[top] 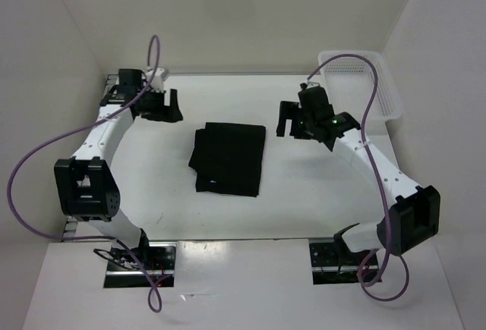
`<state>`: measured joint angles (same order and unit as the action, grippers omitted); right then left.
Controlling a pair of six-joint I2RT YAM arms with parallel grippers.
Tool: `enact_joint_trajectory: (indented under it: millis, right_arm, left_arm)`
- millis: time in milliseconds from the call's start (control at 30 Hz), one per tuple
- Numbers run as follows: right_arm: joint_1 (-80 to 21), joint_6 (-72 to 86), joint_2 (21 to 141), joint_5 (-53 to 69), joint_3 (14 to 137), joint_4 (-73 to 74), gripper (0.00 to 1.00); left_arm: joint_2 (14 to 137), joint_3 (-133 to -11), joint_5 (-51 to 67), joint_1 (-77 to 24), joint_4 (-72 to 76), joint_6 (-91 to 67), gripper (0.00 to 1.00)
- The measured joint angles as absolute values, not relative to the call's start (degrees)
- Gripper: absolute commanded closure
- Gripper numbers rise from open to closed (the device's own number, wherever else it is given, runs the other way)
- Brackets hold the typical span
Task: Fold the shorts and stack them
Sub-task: Fold the shorts
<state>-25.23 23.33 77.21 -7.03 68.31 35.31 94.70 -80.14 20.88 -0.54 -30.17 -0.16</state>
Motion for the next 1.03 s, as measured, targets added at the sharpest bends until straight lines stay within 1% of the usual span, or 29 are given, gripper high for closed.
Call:
enact_joint_trajectory:
  millis: [167, 267, 433, 533, 733, 1033]
  right_arm:
    - [-19.2, 19.81, 81.28, -6.57, 74.87, 41.6, 0.0]
    - [-16.51, 18.46, 81.56, -7.7, 75.81, 44.05, 0.0]
    - [-12.49, 17.15, 80.99, -8.36, 75.88, 45.52, 0.0]
    - [-11.2, 16.86, 80.05, -8.23, 75.85, 45.52, 0.0]
    - [-11.09, 16.8, 78.63, -7.88, 75.66, 45.47, 0.0]
    - [-11.09, 16.78, 78.46, -6.66, 75.35, 45.41, 0.0]
  left_arm:
    - [90.02, -78.98, 19.81, 11.35, -29.78, -0.23, 0.04]
    - [88.6, -77.1, 15.0, 15.55, -29.69, -0.25, 0.04]
    - [88.07, -74.28, 6.26, 15.92, -29.61, -0.21, 0.04]
    - [88.07, -73.97, 3.33, 15.9, -29.52, -0.21, 0.04]
    - [88.07, -73.97, 0.32, 15.9, -28.8, -0.21, 0.04]
    - [88.05, -73.82, -0.32, 15.9, -28.27, -0.21, 0.03]
